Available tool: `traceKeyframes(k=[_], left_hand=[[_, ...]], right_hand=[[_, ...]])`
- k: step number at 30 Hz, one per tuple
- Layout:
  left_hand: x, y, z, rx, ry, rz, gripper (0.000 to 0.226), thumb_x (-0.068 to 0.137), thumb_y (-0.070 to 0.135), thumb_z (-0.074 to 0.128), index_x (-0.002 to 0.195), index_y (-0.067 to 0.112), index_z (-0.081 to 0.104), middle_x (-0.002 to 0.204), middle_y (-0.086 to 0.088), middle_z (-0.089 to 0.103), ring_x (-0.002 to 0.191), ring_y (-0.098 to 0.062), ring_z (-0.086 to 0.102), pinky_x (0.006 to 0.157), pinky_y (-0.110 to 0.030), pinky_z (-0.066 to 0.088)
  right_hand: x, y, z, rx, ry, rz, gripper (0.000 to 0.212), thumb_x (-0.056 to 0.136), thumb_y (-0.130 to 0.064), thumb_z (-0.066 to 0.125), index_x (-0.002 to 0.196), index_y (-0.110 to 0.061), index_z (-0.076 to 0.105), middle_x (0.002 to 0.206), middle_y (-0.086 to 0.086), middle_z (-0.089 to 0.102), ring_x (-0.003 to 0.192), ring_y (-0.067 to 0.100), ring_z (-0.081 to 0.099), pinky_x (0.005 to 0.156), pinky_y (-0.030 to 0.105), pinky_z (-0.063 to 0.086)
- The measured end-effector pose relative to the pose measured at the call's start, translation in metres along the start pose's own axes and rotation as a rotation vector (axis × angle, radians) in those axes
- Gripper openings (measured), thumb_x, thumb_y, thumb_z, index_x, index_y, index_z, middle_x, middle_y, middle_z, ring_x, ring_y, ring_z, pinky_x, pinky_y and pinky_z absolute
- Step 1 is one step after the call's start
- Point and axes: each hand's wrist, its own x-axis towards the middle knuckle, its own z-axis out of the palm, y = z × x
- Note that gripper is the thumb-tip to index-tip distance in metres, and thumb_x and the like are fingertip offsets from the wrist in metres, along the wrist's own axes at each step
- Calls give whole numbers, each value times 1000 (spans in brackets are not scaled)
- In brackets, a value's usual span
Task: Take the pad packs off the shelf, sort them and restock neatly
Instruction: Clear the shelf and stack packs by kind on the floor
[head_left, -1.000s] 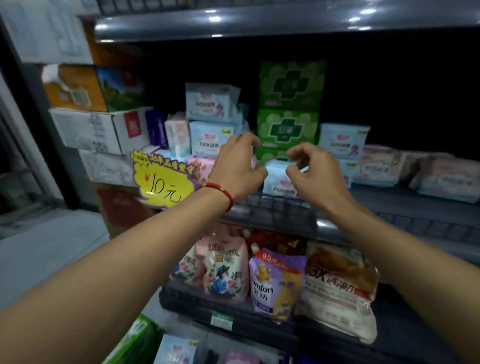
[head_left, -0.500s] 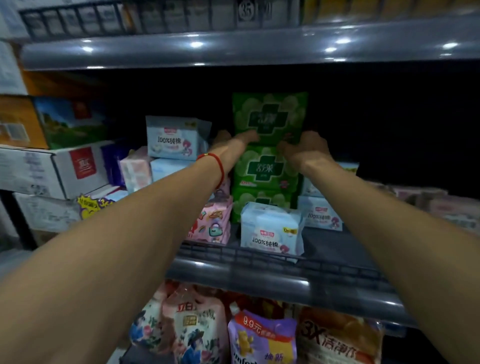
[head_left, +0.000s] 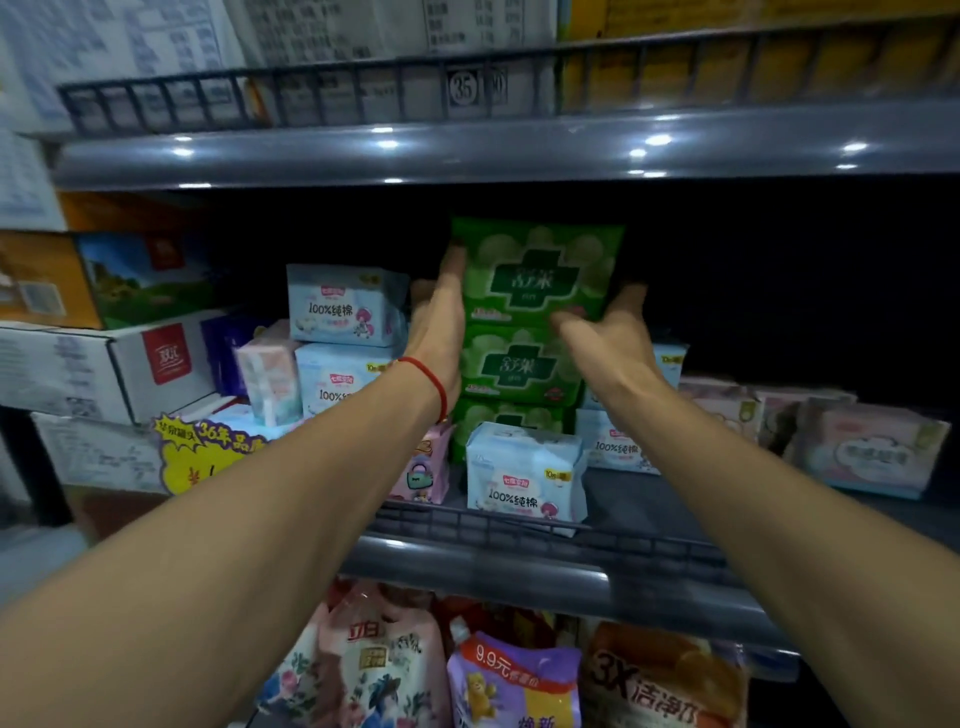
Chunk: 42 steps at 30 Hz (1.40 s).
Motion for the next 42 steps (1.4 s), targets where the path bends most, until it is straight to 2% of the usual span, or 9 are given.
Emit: traceKeyframes(k=[7,12,15,23,28,31,33,39,42], left_hand=[[-93,4,1,-56,50,126,56,90,60,58,110,8,60,112,-19,69,102,-34,71,91,-63,55],[-132,-7,-2,164,24,189,61,77,74,49,103,20,58,116,-24,66,107,-41,67,93,-69,50],[-164,4,-4,205,17,283,51,80,71,46,96,24,53,107,-22,64,105,-44,65,90,-69,51],[-231,43,-76,272,93,297,52,89,62,46,112,20,66,111,-7,71,109,-27,68,93,-51,57],[-269,43,-176,238,171,110,44,95,41,43,71,21,74,74,1,72,74,-24,66,66,-34,55],[-293,29,-247,358,132,64,27,81,9,51,97,8,72,82,-5,74,73,-25,67,65,-31,56],[-312,17,-291,565,112,74,49,72,-5,60,120,8,65,99,-5,76,82,-11,71,64,-25,58],[-360,-39,-403,714,286,-70,71,74,-1,85,135,17,52,116,0,67,99,-2,65,75,-21,58],[-388,-73,-455,568,457,-223,66,74,4,85,133,14,56,114,-7,73,97,-14,73,76,-30,62]], right_hand=[[-51,16,-33,173,14,-114,59,92,-5,66,136,-22,32,110,-15,54,94,-4,58,69,8,49],[-96,19,-44,158,23,-165,60,94,-5,68,136,-24,30,115,-22,50,98,-15,56,98,30,52],[-121,9,-50,141,3,-224,66,93,-6,69,141,-22,27,116,-24,49,97,-25,53,91,13,46],[-174,-11,-22,190,-227,-158,85,76,-37,88,134,-27,27,127,-12,58,114,-6,59,98,25,55],[-212,-3,63,319,-412,13,106,62,-33,99,147,-17,39,122,-5,73,110,13,71,93,43,60],[-240,5,119,408,-508,105,77,65,-21,97,131,-5,60,115,8,76,106,26,74,94,52,59],[-258,12,153,453,-553,190,78,61,-23,98,129,-8,62,115,9,76,106,29,74,93,52,59],[-319,38,242,377,-762,402,71,60,-26,100,122,-18,65,110,1,78,100,21,76,88,49,62],[-341,49,272,251,-826,477,59,65,-24,98,113,-20,64,106,-3,76,91,13,73,75,28,63]])
